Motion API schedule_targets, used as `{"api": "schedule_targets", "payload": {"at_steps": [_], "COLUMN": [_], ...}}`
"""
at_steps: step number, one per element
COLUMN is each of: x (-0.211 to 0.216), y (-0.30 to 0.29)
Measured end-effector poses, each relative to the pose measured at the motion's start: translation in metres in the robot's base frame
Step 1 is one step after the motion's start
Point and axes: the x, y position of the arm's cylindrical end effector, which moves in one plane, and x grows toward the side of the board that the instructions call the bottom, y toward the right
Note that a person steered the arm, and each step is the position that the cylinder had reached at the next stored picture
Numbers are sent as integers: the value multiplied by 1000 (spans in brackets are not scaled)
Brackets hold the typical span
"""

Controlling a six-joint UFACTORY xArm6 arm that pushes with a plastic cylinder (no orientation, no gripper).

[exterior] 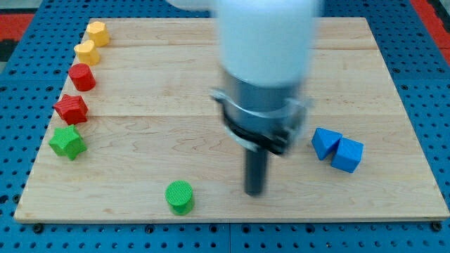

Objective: Move the green circle closer to the green star

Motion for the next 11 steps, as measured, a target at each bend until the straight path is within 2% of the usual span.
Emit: {"api": "schedule_targets", "payload": {"at_steps": [1,4,5,6,9,10,11], "x": [18,-20,-3,19,17,-7,14], "y": [-24,-222,-231,-206,-298,-299,-280]}}
